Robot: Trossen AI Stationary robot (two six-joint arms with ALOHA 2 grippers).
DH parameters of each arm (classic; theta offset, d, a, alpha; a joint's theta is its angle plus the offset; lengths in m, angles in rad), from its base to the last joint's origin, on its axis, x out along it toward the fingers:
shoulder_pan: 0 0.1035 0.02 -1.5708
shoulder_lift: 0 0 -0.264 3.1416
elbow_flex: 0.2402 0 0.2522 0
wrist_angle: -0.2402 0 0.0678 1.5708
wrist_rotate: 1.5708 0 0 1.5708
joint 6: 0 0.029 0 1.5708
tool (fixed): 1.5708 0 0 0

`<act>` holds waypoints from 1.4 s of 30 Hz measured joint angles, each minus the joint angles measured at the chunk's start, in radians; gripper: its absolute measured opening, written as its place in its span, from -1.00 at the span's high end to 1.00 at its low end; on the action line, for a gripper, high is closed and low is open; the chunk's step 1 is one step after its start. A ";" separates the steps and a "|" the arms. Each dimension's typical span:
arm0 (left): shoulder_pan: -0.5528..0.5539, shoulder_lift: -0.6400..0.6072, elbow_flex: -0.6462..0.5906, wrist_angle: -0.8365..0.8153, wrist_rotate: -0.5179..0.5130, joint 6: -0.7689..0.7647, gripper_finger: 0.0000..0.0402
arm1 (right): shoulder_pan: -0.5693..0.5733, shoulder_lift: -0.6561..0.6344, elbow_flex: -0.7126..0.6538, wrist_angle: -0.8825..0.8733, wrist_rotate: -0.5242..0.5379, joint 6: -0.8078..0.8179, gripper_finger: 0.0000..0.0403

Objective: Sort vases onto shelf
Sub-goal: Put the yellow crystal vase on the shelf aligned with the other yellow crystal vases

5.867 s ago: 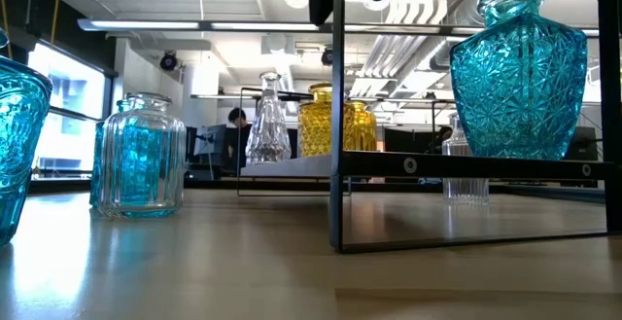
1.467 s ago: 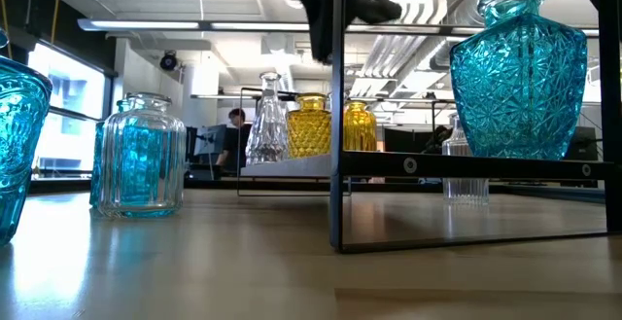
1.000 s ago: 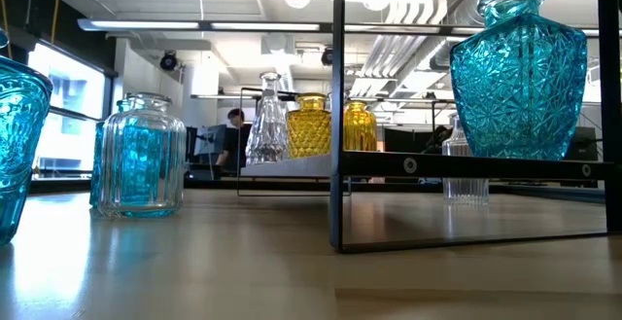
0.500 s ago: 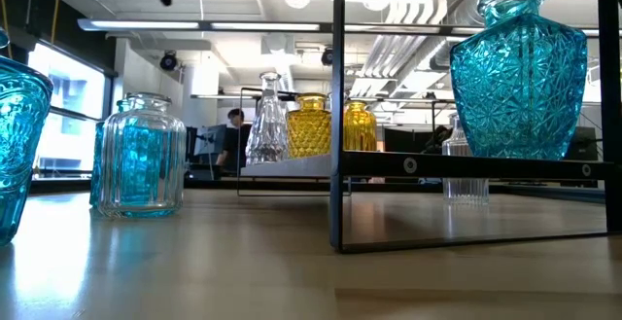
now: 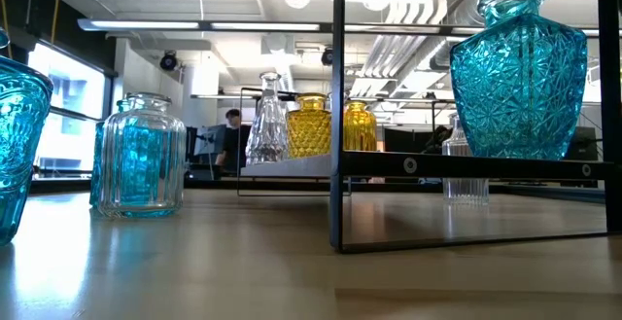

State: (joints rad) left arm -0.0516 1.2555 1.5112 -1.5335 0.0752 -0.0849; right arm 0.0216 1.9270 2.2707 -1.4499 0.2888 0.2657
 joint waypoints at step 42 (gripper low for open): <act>-0.817 -0.135 -0.486 0.303 0.026 -1.332 0.39 | -0.008 0.001 0.000 -0.035 -0.061 -0.178 1.00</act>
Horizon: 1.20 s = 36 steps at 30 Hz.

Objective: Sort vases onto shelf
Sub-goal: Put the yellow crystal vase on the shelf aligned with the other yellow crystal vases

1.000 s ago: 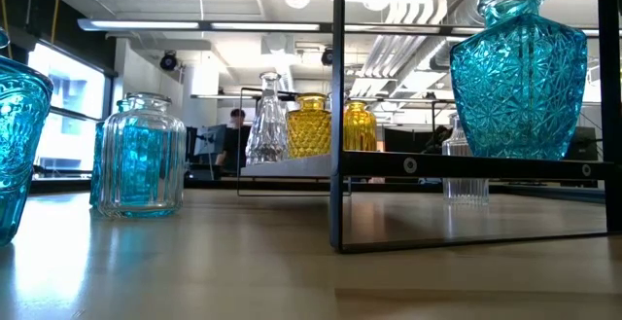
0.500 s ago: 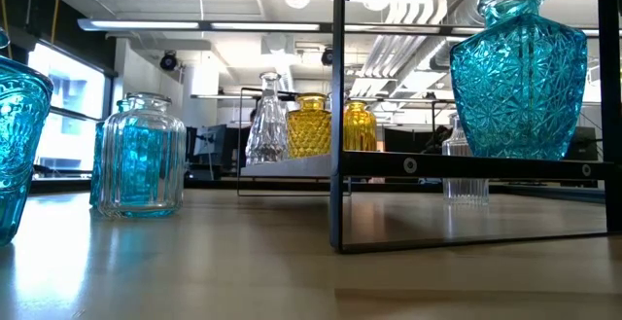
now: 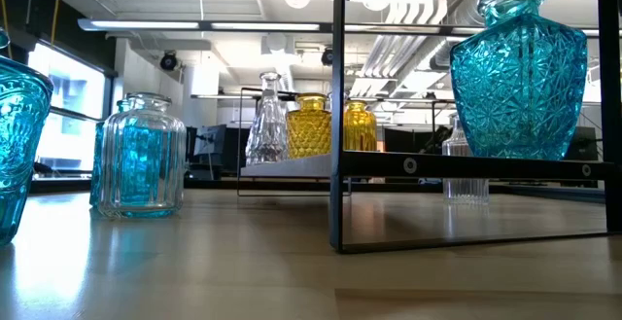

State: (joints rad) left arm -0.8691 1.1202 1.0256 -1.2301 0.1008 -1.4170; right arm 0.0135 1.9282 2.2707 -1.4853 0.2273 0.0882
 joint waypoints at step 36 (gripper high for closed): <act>-0.186 0.002 -0.192 0.020 -0.206 0.053 -0.14 | 0.000 0.000 0.000 0.000 -0.044 0.042 1.00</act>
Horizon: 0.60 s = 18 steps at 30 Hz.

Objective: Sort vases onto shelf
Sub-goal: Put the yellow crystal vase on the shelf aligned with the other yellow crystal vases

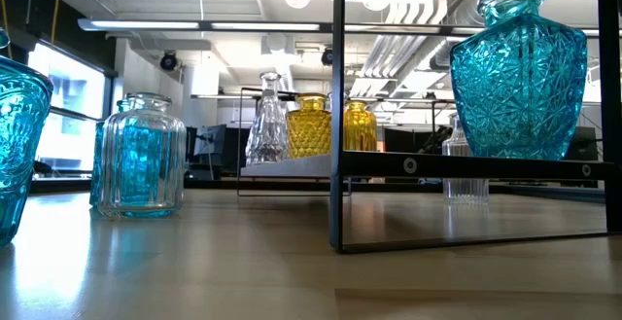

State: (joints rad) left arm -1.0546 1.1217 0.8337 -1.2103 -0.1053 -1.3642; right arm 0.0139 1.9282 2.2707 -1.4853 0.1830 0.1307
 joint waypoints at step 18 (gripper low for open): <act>0.000 0.000 -0.003 0.107 -0.017 -0.040 -0.14 | 0.000 0.000 0.000 0.000 0.000 0.002 1.00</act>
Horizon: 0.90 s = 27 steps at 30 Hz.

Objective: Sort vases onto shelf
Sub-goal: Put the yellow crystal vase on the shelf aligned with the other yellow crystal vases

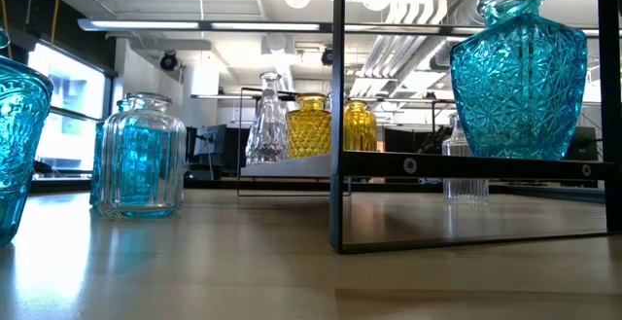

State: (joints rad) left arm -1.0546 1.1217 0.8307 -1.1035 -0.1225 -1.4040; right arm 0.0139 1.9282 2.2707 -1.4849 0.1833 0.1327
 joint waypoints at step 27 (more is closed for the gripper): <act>0.001 -0.003 -0.066 0.035 -0.041 -0.087 0.18 | 0.013 0.000 0.000 0.000 0.000 -0.001 1.00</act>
State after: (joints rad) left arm -1.0538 1.1186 0.7651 -1.0689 -0.1635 -1.4914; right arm 0.0273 1.9282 2.2707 -1.4849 0.1837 0.1322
